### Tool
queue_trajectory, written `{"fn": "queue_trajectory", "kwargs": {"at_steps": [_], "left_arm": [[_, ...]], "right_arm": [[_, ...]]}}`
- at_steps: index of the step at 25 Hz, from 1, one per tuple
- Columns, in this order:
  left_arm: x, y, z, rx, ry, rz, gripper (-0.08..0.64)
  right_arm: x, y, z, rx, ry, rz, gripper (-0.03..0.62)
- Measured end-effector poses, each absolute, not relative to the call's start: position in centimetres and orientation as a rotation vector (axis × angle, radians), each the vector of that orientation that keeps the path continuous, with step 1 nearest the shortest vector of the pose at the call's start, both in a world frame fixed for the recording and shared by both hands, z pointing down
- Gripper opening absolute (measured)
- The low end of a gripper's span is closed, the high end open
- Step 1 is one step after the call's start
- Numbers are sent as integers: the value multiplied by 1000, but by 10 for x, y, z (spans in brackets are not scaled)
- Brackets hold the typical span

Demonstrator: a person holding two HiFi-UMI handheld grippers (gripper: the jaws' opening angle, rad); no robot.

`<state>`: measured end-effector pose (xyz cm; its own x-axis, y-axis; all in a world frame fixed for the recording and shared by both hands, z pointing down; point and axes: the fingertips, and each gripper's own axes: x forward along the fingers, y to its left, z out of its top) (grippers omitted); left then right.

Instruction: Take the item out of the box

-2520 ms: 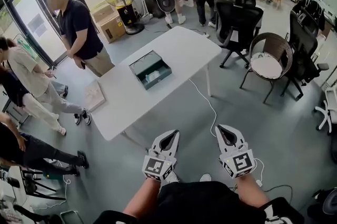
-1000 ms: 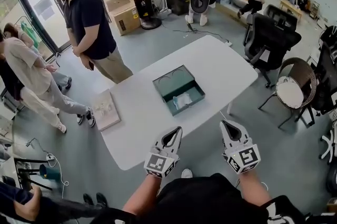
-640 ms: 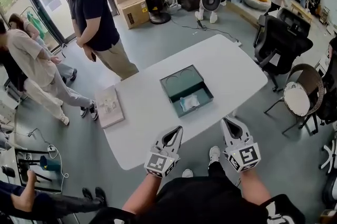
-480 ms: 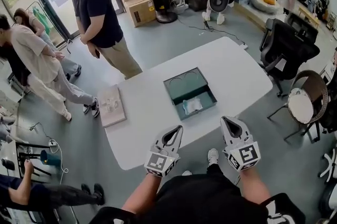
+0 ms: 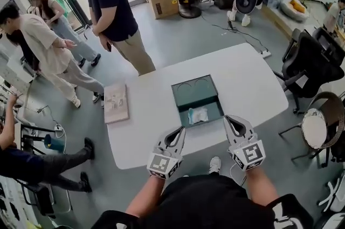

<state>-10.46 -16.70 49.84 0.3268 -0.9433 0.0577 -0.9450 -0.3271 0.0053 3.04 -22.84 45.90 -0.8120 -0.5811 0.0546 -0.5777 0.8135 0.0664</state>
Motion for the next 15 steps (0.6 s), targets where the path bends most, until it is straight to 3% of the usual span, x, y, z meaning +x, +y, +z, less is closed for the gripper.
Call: {"fn": "queue_trajectory", "kwargs": {"at_steps": [15], "left_arm": [[-89,-188,501,2275,-2049,140,11]], "right_arm": [[19,-276,486,483,-2922,-98,8]]}}
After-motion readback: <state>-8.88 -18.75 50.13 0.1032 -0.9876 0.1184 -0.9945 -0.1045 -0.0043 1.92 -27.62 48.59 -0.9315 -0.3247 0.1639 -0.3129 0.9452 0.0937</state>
